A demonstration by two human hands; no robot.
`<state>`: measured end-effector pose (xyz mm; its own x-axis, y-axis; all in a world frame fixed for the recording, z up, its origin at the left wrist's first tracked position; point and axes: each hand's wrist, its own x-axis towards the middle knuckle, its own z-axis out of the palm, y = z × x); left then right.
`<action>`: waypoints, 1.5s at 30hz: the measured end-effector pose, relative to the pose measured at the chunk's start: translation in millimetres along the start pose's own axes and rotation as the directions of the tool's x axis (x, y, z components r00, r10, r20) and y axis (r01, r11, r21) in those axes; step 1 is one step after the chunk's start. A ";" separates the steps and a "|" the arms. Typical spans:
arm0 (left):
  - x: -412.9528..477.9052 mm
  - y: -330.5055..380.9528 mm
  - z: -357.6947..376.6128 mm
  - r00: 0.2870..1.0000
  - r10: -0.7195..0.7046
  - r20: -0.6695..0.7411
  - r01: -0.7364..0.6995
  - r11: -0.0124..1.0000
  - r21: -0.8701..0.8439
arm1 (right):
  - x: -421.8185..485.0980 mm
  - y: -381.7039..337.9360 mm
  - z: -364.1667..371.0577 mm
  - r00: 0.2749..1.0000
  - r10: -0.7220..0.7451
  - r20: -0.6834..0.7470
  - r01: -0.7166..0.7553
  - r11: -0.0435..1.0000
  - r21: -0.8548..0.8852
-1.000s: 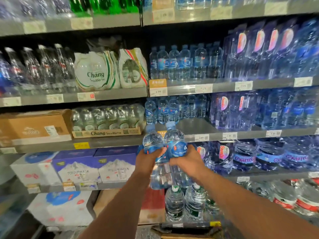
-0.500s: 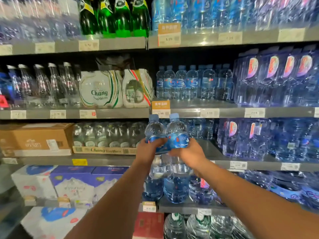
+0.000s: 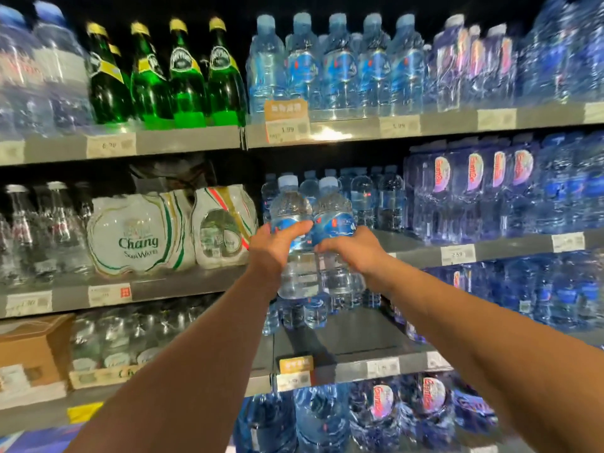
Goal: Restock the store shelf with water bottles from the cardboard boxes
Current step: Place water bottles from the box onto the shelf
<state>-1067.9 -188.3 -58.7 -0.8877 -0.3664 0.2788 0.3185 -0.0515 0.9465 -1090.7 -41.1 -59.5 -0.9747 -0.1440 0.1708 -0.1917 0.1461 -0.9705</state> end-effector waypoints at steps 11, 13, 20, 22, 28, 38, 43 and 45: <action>73.9 -5.2 50.9 0.978 0.160 -0.132 -0.149 0.985 0.088 | 106.1 3.8 -26.6 0.998 -0.051 0.040 0.049 0.996 0.070; 87.4 -7.8 55.4 0.970 0.181 -0.161 -0.167 0.981 0.099 | 121.0 6.6 -25.8 0.996 -0.077 0.052 0.072 0.994 0.080; 138.4 -20.4 45.3 0.971 0.150 -0.187 -0.104 0.966 0.235 | 160.7 23.4 -4.9 0.995 -0.085 -0.051 0.086 0.996 0.011; 151.1 -24.4 42.0 0.973 0.098 -0.208 -0.019 0.936 0.352 | 167.8 25.7 4.3 0.994 -0.072 -0.086 0.074 0.997 0.018; 179.3 -42.7 31.1 0.986 0.027 -0.166 0.028 0.946 0.324 | 192.6 34.7 25.4 0.998 -0.040 -0.050 0.042 0.999 0.022; 189.0 -65.0 35.3 0.961 0.090 -0.262 -0.007 0.953 0.302 | 221.2 52.9 40.3 1.000 -0.028 0.011 0.030 0.984 -0.173; 187.6 -67.7 33.6 0.921 0.144 -0.362 0.005 0.925 0.379 | 221.1 53.3 38.2 0.999 -0.022 -0.036 0.011 0.963 -0.270; 188.6 -71.1 30.5 0.922 0.106 -0.371 0.067 0.903 0.424 | 222.5 52.7 41.4 0.998 -0.042 -0.049 0.026 0.956 -0.292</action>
<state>-1268.1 -225.3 -68.4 -0.6617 -0.6885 0.2969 0.0871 0.3227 0.9425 -1312.9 -105.9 -79.7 -0.9703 -0.1020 0.2192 -0.2418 0.4219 -0.8738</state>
